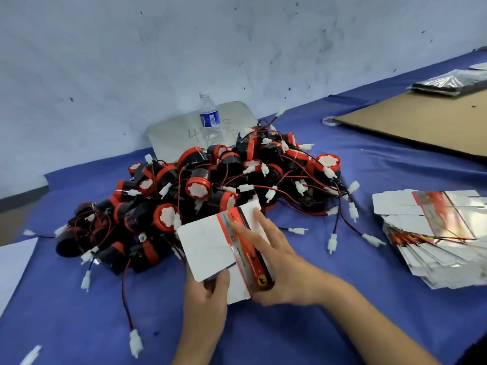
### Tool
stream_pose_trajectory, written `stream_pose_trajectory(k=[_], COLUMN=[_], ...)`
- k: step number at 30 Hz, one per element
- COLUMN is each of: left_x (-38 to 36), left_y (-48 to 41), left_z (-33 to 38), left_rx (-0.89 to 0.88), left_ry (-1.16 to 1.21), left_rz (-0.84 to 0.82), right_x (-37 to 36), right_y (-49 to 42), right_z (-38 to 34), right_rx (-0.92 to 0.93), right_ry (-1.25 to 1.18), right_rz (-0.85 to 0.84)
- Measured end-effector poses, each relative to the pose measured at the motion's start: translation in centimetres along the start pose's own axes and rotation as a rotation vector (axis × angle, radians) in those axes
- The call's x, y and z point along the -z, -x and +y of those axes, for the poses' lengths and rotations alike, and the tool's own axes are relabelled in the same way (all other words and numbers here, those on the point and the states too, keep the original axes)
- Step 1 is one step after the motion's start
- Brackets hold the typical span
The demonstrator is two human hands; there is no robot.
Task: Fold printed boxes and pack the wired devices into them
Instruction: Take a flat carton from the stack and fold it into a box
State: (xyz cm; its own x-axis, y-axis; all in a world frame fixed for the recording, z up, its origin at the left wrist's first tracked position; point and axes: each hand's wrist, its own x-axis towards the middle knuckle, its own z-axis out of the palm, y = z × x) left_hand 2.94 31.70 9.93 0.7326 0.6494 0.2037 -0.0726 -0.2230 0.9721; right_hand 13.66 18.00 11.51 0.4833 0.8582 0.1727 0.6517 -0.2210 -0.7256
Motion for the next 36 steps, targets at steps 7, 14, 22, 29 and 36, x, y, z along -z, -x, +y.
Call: stream_pose_trajectory(k=[7,14,22,29,36], left_x=[0.1,0.6,1.2,0.4,-0.5], left_y=[0.4,0.0,-0.8,0.0,0.8], left_z=[-0.2,-0.2,0.2,0.3,0.5], left_rx=[0.212,0.267,0.199,-0.143,-0.264], left_ry=[0.119,0.27,0.484,0.033,0.016], left_rz=[-0.006,-0.037,-0.086,-0.106,-0.097], right_x=[-1.2,-1.5,-0.4,-0.3,-0.7], right_y=[-0.3,-0.5,-0.5,-0.2,-0.7], right_z=[-0.4,-0.9,-1.5,-1.1,-1.6], right_rx=[0.086,0.252,0.334,0.042,0.011], right_ry=[0.228,0.599,0.393,-0.246,-0.696], right_rz=[0.068,0.233,0.59,0.872,0.579])
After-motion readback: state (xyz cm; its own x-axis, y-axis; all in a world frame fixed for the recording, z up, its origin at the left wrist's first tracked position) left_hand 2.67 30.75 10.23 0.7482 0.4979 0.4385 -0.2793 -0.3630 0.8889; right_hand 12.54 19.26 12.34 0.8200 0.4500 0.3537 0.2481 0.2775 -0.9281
